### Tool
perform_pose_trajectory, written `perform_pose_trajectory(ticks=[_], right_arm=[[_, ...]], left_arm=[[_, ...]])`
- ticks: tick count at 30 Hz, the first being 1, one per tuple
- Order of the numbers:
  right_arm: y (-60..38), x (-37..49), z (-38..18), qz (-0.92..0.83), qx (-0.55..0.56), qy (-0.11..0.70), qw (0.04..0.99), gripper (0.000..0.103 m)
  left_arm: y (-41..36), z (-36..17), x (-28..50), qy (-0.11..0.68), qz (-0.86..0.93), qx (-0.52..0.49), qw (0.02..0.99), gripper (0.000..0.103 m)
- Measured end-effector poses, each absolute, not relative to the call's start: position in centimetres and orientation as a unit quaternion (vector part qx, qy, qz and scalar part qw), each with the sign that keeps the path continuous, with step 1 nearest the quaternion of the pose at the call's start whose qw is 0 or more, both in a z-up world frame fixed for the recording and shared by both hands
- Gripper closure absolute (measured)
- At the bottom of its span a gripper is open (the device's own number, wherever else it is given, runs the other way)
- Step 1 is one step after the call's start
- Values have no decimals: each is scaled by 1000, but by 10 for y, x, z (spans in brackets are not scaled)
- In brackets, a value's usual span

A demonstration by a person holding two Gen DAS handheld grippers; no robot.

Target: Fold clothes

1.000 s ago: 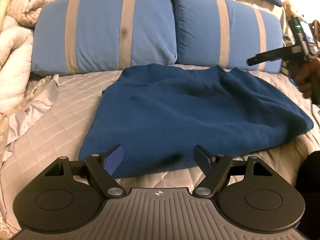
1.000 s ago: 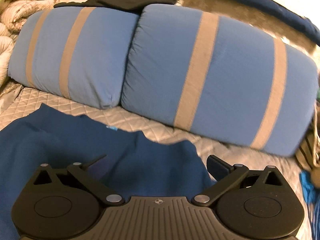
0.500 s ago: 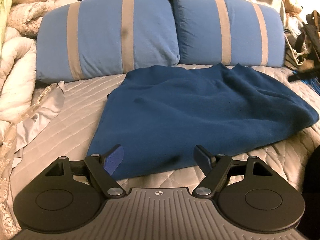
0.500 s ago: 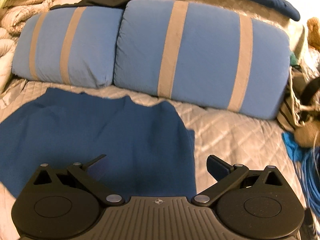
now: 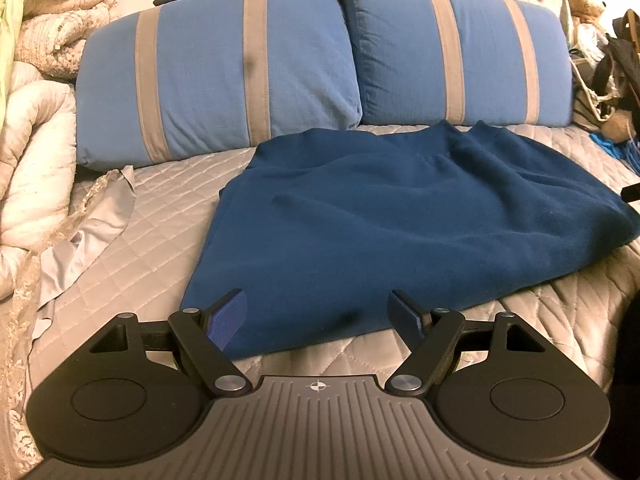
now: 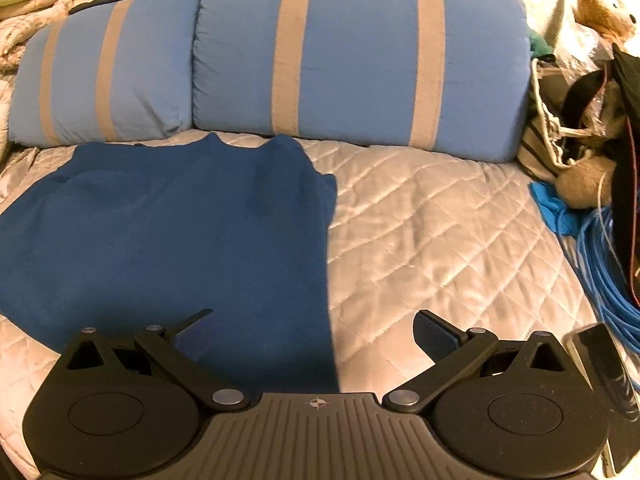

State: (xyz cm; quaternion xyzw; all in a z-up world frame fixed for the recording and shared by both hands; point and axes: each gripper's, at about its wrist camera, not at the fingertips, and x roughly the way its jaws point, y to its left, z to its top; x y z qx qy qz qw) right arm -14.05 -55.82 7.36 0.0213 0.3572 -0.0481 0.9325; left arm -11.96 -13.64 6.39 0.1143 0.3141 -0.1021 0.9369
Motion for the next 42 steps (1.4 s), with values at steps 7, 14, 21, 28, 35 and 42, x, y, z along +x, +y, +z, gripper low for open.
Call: perform_pose_trajectory(ticks=[7,14,21,28,35,42], right_arm=[[-565,-142,71,-54,40,362,930,0],[-572,-142,64,-54,75,378,921,0],[-632,-149,38,-51,329,379,863,0],[-662,-172,3,-7,541,334,772,8],[-650,-175,-14,14,579,329,746,17],[-642,-160,-15,7,570,310,761,18]], left_arm=[[-136,64,-119,316,-103,115,936,26],[-135,64,-118,316,-104,112,937,26],[-134,64,-119,315,-104,108,937,26],[-133,64,-118,316,-104,105,937,26],[-133,64,-118,316,-103,105,937,26],[-130,65,-120,311,-103,96,940,26]])
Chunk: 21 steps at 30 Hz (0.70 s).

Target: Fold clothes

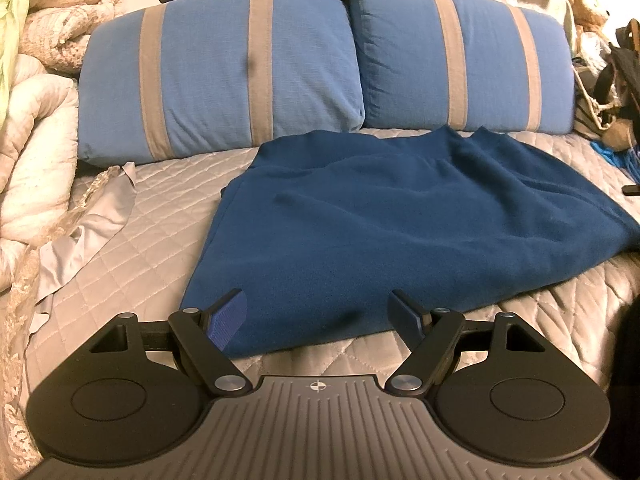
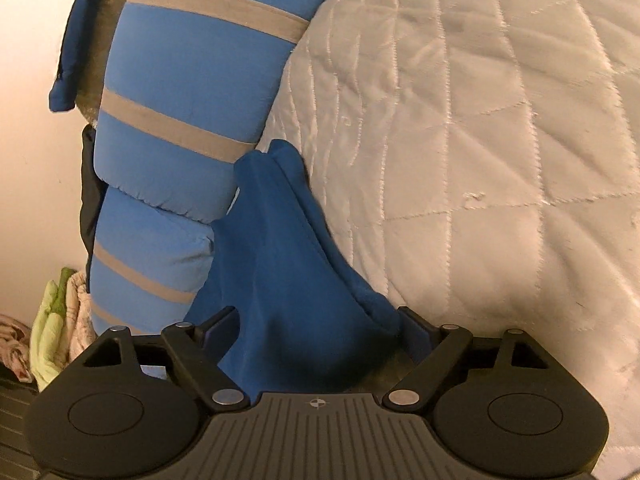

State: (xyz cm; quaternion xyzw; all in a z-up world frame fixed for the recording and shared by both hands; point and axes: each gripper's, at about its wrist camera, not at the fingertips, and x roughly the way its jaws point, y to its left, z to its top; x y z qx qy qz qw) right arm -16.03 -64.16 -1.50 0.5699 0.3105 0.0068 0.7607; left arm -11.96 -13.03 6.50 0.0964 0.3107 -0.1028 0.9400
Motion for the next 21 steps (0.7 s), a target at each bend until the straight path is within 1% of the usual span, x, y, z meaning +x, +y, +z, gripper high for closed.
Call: perform_pose_trajectory(ticks=[2,4,5,6,8,9,13,21], right_arm=[[-637,-156,-14,2,558,309,770,21],[-635,-153,-12,-5,549,313,775,32],[-635,-150,-14,-5,550,320,771,47],[-635,-148,-15,-6,551,328,767,65],[-636,-145,-16,-4,552,336,763,80],[-634,-144,-8,-3,537,334,775,82],[-622,-141,25,7,475,321,819,85],[-583,-122,86,47,359,301,882,86]], left_arm=[[-128,66,-120,308,-100,89,942,26],[-126,66,-120,308,-94,82,943,26],[-125,66,-120,308,-90,79,944,26],[-124,67,-120,311,-85,76,944,26],[-121,67,-120,320,-75,67,942,26],[-119,67,-120,327,-70,60,940,26],[-110,62,-130,359,-79,28,930,26],[-108,64,-147,330,-86,19,940,26]])
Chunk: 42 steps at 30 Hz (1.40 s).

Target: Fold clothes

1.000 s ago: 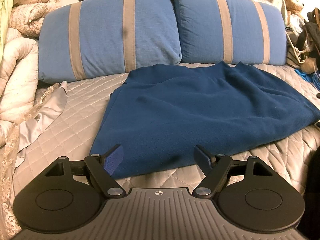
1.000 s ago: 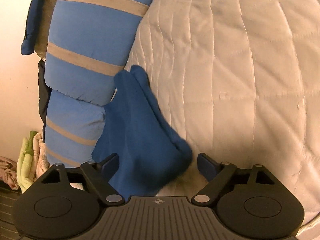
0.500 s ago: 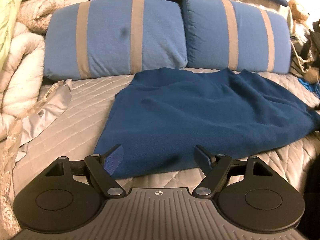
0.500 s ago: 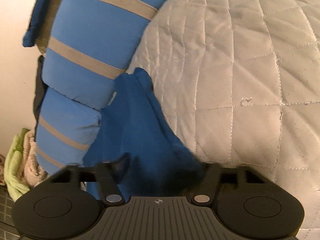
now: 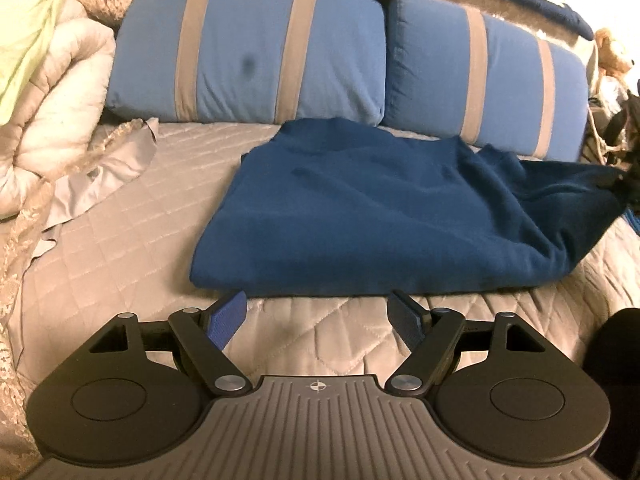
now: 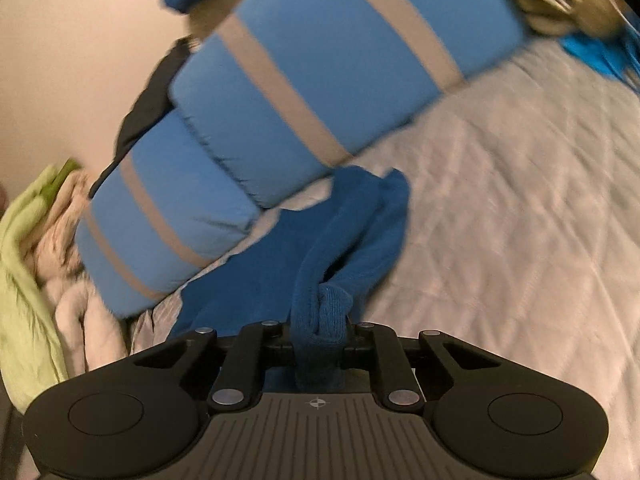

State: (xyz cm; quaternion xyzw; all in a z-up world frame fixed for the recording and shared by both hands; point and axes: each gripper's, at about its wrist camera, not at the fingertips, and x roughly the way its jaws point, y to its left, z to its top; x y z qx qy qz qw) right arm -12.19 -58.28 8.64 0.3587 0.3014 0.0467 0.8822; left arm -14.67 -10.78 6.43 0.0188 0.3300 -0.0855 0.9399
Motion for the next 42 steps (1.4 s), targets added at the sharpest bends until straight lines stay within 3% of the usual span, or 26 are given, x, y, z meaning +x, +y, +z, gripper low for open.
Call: perform_pose_trajectory(ticks=[9,18,24,37,38,40,42], right_arm=[[-486,-77,142,113,226,289,923,86],[-293,-30,176,252,59,279,925,87],[-164,-36,117,314,-64,320,892,87],[-133,-59,89,334,-128,325,875,86],[-131,-61,87,334,-141,324,874,85],[-131,-66,88,348,-152,320,868,73],[-134,-69,95,375,-144,314,860,44]], left_arm=[[-100,67,-149,319,-97,-10,943,26],[-20,81,-158,318,-92,-124,935,26],[30,60,-152,346,-26,-132,928,26],[36,41,-154,365,-23,-122,923,26],[36,42,-155,365,-22,-121,923,26],[36,45,-155,363,-21,-120,924,26],[39,50,-156,356,-22,-126,926,26]])
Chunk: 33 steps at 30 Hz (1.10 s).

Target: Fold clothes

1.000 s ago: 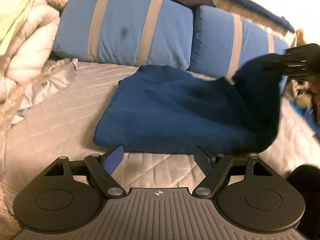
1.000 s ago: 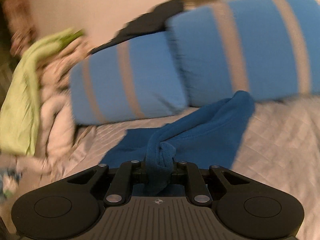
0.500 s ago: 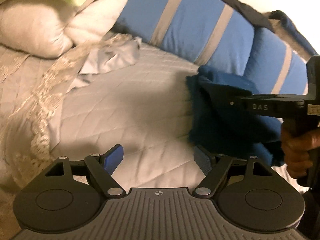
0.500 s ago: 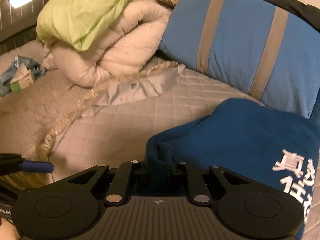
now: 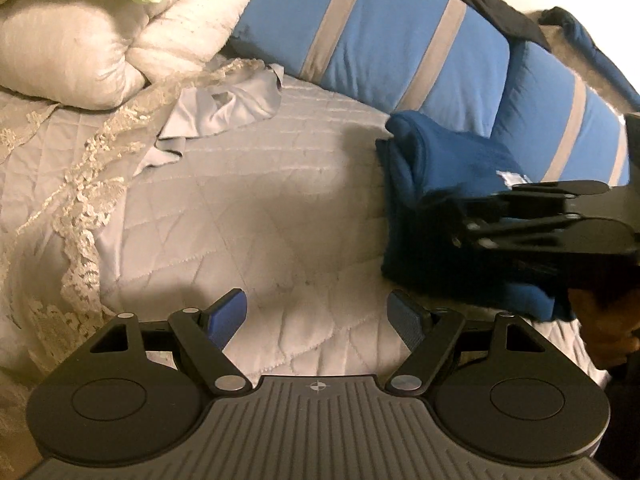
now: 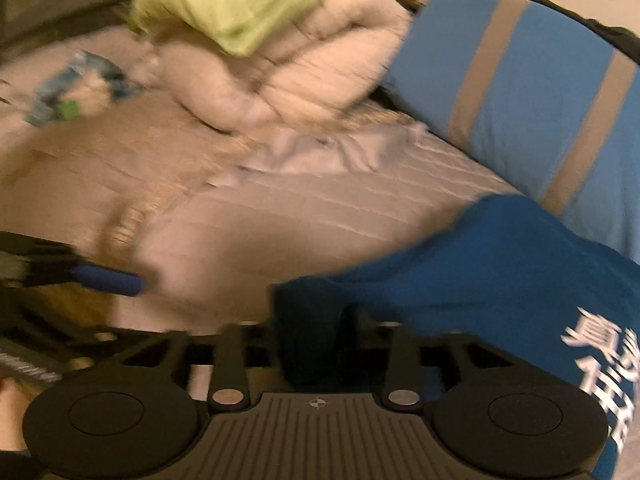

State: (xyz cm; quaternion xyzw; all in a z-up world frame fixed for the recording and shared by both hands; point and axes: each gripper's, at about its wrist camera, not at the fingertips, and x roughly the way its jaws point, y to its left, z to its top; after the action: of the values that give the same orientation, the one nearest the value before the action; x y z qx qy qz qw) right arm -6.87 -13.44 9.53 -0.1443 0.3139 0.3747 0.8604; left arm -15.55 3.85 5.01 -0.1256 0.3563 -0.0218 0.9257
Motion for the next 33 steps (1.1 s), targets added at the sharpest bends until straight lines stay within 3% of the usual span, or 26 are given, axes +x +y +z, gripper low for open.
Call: perform_pose_trajectory(ticks=[1,3,5,17,29,33], right_arm=[[-139,-71,102,386,-135,309,859,36],[-149,-81,115,385,-134,284,868,9],[-166,-89,127,373,-135,262,880,1],[-269,-96,138,238,-112,280,923,0],[-338,-91,135,158,-45,310,937,0],[-351,-86,133,142,-37,311,939,0]], left_arm=[[40,53,-156,353,-23,-129,927,26],[43,57,-155,346,-24,-134,928,26],[45,61,-152,340,-27,-140,930,26],[31,85,-87,343,-101,-204,911,26],[0,40,0,507,-162,-203,822,26],[5,27,9,519,-161,-222,809,21]])
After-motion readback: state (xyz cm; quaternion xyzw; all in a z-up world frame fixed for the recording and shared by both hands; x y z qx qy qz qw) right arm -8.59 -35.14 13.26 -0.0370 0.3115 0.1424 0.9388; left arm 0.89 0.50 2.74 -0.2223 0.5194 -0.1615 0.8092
